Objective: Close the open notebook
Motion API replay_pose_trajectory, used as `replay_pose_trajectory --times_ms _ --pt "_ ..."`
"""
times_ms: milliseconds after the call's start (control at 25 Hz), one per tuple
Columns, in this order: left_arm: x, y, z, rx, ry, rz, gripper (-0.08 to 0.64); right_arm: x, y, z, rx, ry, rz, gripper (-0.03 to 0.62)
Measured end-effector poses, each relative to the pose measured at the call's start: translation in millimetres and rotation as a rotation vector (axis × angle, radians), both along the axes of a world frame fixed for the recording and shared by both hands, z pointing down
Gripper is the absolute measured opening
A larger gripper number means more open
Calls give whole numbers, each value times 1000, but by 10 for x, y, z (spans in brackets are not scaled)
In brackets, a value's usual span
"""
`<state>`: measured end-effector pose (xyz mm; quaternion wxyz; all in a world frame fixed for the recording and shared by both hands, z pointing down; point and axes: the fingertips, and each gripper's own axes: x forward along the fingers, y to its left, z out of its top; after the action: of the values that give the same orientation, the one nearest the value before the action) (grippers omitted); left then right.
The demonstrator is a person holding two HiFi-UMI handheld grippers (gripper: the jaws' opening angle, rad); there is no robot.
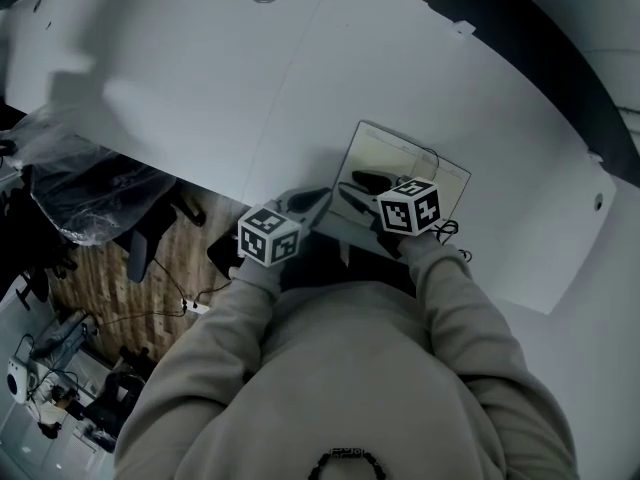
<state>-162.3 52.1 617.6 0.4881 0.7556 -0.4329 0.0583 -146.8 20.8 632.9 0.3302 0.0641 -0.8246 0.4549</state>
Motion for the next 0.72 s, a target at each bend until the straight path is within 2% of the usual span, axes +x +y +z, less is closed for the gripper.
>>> replay_pose_trajectory --times_ms 240,560,720 --pt "53 -257 -238 74 -16 44 3 127 -184 -311 84 -35 47 186" --pt "426 -575 -530 143 -26 160 3 483 -447 -707 162 -66 159 28" --pt "694 -719 -688 172 -35 242 3 826 -546 -899 167 -80 198 21"
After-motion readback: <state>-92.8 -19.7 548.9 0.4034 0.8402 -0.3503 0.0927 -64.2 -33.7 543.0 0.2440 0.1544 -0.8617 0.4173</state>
